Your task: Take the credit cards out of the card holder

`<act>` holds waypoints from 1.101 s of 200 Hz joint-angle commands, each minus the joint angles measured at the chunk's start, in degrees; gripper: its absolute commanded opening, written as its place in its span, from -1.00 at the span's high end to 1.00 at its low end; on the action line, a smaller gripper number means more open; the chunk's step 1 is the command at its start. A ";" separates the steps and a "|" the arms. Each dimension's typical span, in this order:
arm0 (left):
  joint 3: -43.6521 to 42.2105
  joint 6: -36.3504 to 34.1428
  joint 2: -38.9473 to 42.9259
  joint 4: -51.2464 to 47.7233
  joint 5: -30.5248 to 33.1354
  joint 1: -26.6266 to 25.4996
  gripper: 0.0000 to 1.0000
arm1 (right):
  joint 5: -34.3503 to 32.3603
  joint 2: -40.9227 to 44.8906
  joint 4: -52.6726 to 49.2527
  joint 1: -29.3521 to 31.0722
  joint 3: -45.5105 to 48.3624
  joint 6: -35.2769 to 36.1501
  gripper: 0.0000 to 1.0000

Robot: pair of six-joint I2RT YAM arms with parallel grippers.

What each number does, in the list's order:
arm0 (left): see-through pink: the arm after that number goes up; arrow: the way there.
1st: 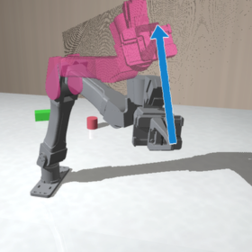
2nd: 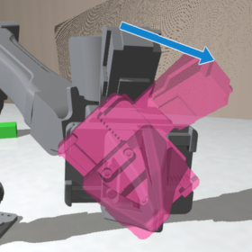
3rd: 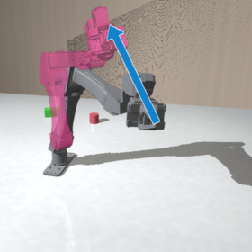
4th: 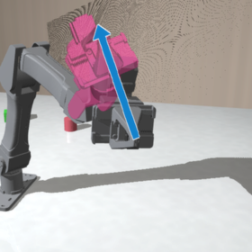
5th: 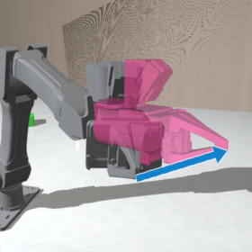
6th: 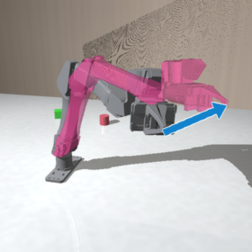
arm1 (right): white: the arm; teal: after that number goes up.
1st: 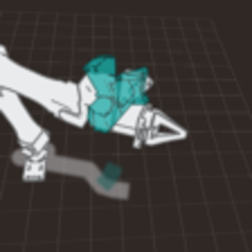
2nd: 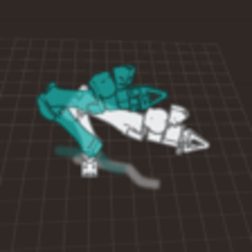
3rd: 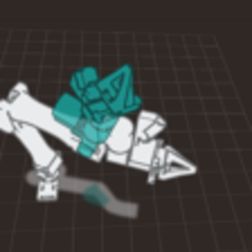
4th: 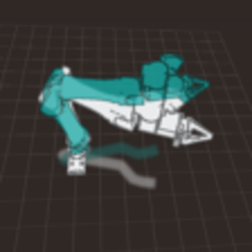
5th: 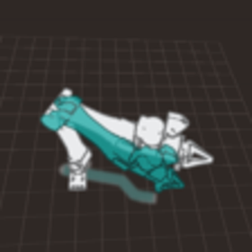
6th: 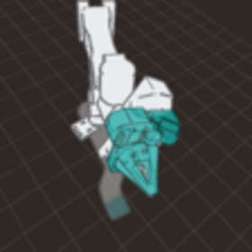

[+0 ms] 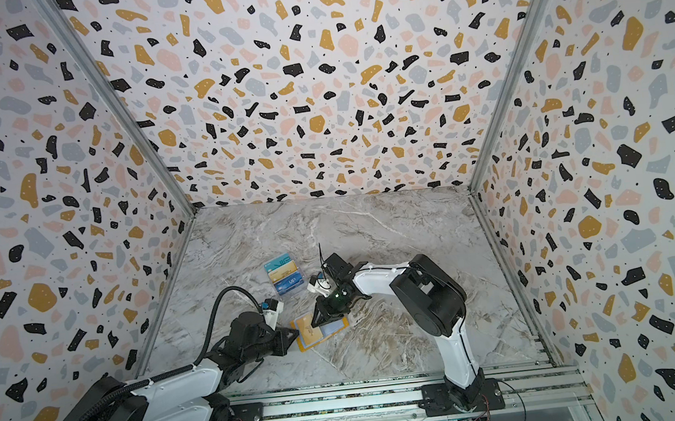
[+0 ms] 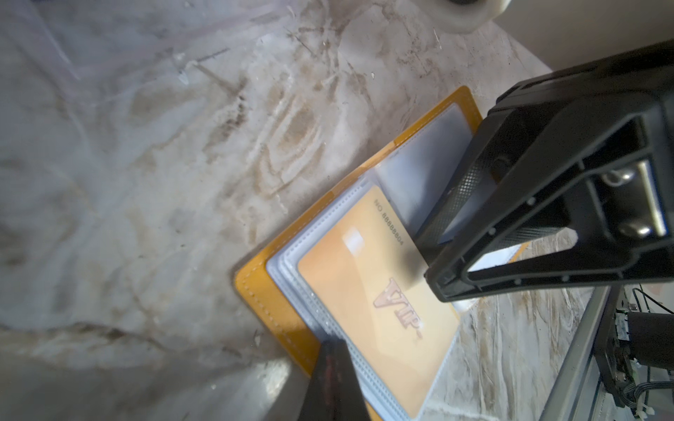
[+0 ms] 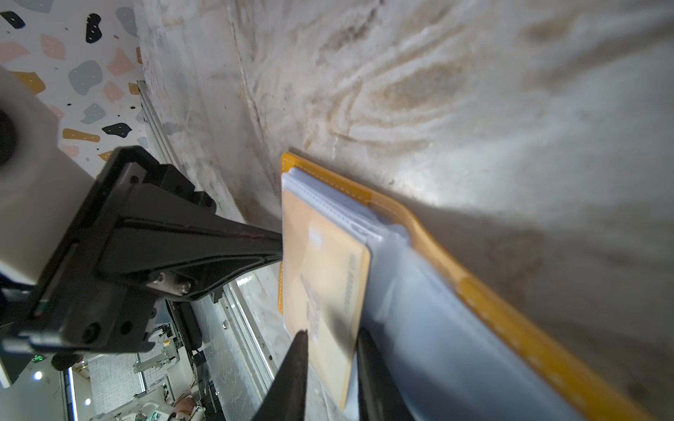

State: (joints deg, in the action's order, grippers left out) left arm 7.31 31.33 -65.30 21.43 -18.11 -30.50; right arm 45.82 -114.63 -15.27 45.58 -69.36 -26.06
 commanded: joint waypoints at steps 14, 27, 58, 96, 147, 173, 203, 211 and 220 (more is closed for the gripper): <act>0.08 0.09 -2.18 -3.89 0.40 -0.79 1.00 | 5.98 0.58 3.03 1.57 -0.10 -0.07 0.53; 0.07 0.05 -2.29 -3.83 0.45 -0.88 1.00 | 6.69 0.41 3.90 1.77 0.14 -0.45 0.54; 0.13 0.02 -2.33 -3.87 0.61 -0.92 1.00 | 8.34 -0.14 6.05 2.13 0.13 -1.45 0.54; 0.28 0.05 -2.82 -3.81 0.63 -1.06 1.00 | 7.32 -0.33 4.91 2.42 -0.64 -0.63 0.52; 0.60 -0.04 -3.68 -3.75 0.71 -1.14 1.00 | -1.64 0.89 -3.34 3.55 -4.20 5.36 0.50; 0.60 -0.01 -3.76 -3.74 0.88 -1.23 1.00 | -7.40 1.68 -8.54 3.64 -6.51 7.45 0.50; 0.70 -0.04 -3.95 -3.83 0.89 -1.23 1.00 | -5.61 2.49 -9.14 3.64 -6.75 8.89 0.50; 0.69 -0.08 -3.89 -3.89 0.82 -1.23 1.00 | -5.40 2.57 -9.17 3.59 -6.71 8.95 0.50; 0.68 -0.04 -3.77 -3.91 0.84 -1.23 1.00 | -4.26 2.66 -8.66 3.47 -6.38 8.94 0.50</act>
State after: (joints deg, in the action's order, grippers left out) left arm 8.27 31.33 -67.44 22.59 -17.93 -30.94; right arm 38.06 -114.67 -22.87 47.72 -74.35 -19.31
